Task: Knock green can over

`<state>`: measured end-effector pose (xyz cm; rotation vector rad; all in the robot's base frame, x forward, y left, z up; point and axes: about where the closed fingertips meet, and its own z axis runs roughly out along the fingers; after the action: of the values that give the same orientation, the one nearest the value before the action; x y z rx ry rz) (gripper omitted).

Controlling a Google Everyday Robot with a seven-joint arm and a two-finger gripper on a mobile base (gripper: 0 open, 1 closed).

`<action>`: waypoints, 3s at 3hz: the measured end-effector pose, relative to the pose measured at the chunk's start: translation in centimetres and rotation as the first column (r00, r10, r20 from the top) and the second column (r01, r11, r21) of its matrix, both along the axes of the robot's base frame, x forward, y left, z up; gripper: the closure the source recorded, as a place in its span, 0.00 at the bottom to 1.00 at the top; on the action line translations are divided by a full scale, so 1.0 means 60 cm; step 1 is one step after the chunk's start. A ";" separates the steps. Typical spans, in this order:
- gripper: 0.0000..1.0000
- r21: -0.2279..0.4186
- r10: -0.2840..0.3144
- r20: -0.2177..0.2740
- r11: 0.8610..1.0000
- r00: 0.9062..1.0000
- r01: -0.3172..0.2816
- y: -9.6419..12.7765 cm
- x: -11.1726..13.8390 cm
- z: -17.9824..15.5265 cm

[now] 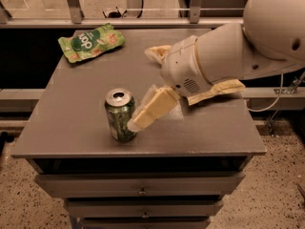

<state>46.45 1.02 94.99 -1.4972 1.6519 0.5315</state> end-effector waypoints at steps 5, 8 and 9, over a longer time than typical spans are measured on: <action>0.00 0.186 0.041 0.064 0.981 0.997 -0.052 0.099 0.110 -0.081; 0.00 0.330 -0.023 0.058 0.944 0.998 0.003 0.177 0.225 0.041; 0.00 0.325 -0.021 0.051 0.946 0.998 0.004 0.152 0.228 0.015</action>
Offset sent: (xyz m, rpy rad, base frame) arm 0.0258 0.0525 -0.0429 0.1450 0.0012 0.0543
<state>60.13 10.11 95.92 -1.2457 1.4490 0.7131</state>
